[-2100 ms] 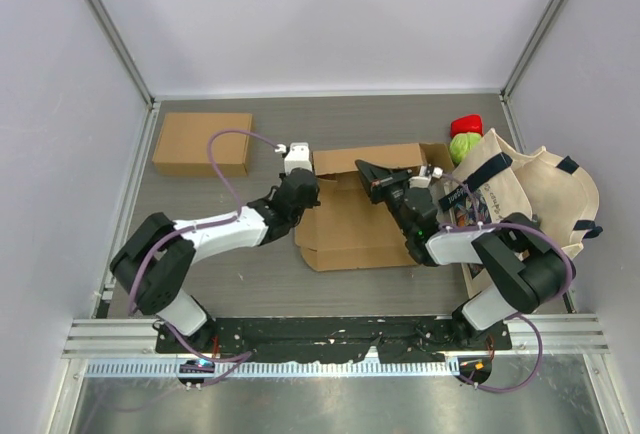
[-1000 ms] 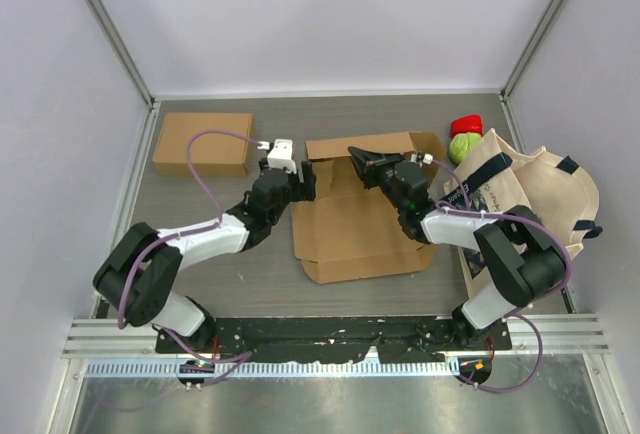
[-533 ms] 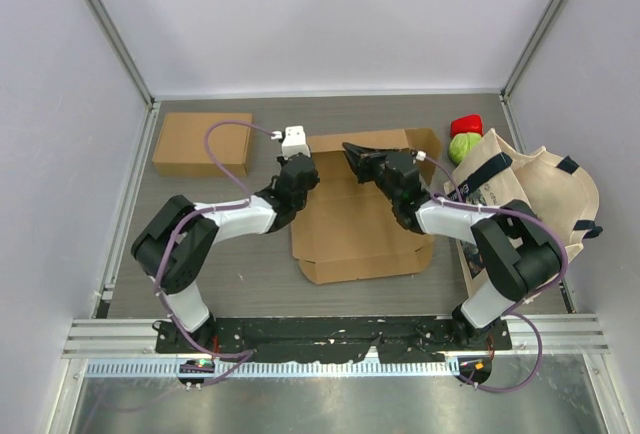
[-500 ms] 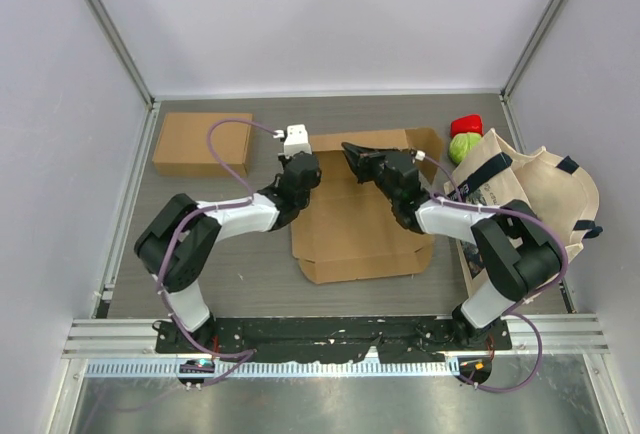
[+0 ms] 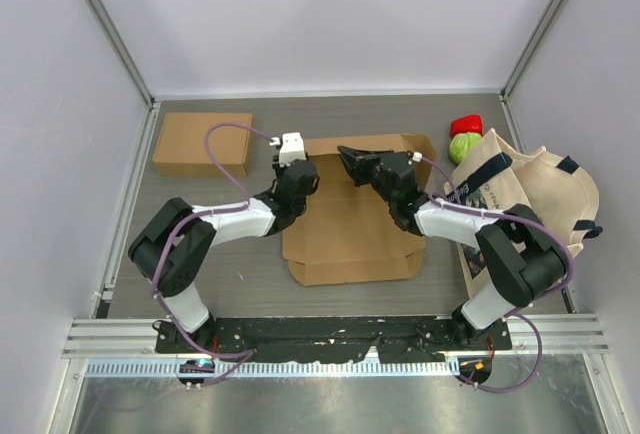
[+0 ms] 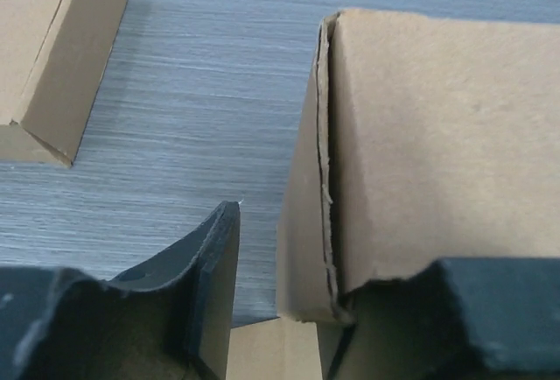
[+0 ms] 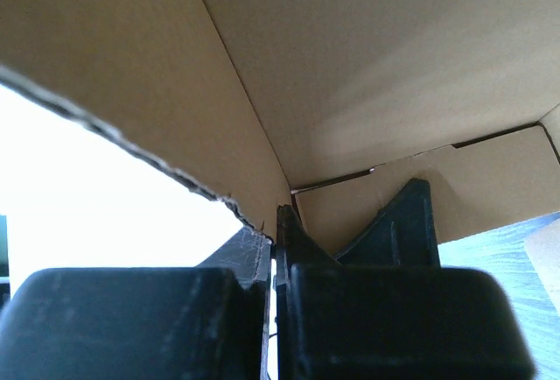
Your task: Fold the paper box
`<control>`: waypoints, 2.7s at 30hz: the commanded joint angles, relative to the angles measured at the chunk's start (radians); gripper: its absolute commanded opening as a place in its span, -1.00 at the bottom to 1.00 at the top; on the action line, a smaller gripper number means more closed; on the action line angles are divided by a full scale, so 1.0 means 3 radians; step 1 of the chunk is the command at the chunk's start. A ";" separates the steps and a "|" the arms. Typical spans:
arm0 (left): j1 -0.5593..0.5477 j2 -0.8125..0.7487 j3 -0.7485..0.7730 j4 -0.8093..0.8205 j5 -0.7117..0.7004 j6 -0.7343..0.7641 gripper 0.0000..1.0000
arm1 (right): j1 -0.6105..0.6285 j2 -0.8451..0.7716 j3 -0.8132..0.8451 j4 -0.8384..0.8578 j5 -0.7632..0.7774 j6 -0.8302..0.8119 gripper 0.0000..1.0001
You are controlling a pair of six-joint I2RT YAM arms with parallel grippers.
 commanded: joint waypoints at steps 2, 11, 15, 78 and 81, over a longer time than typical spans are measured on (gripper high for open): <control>0.0064 -0.0044 -0.0066 0.0118 -0.0005 0.0108 -0.35 | 0.0026 -0.0170 -0.0006 0.0003 0.0093 -0.0004 -0.99; 0.0064 0.0074 -0.0127 0.0174 -0.0037 -0.0040 -1.00 | 0.0082 -0.0211 -0.0348 -0.0119 0.0302 -0.0842 -0.98; 0.0064 0.0059 -0.0224 0.0195 -0.0077 -0.0046 -1.00 | 0.0103 -0.0185 -0.0451 0.0024 0.0292 -0.1078 -0.99; 0.0070 -0.1485 -0.1150 -0.0434 -0.0119 -0.0326 -1.00 | -0.0327 -0.0508 0.1788 -0.3427 -0.0909 -0.4560 0.57; 0.0070 -0.1454 -0.1145 -0.0439 -0.0088 -0.0357 -1.00 | -0.0332 -0.0446 0.1712 -0.3413 -0.0879 -0.4417 0.55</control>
